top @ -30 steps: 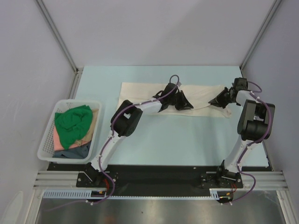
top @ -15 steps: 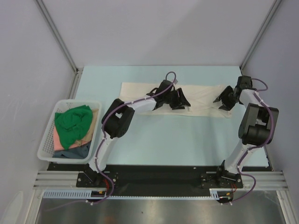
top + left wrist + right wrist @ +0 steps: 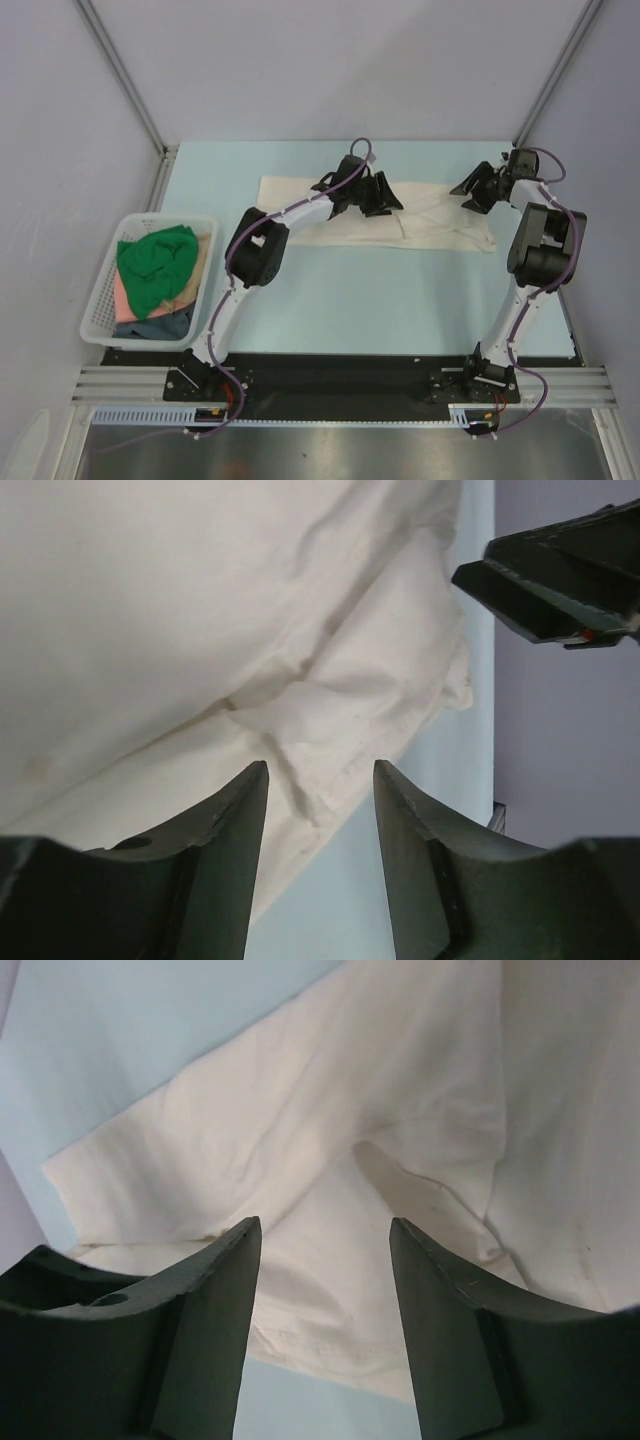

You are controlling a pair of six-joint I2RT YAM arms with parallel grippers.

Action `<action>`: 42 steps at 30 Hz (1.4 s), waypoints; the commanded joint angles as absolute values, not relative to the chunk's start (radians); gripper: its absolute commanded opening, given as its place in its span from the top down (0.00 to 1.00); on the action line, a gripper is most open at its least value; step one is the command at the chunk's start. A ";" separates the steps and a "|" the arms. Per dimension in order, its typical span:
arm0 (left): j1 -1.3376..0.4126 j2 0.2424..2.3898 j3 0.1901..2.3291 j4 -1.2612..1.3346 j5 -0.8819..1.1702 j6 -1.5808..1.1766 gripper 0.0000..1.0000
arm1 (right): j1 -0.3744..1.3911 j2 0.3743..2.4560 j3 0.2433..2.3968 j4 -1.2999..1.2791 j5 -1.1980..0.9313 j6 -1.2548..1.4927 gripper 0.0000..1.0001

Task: Fold and stack the t-shirts
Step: Fold the tshirt

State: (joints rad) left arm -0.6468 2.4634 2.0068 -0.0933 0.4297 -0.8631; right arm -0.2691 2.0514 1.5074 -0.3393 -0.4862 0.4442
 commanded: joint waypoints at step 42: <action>-0.643 2.614 2.123 -0.003 0.502 -1.029 0.68 | -0.267 2.287 1.759 -0.495 -0.657 0.232 0.55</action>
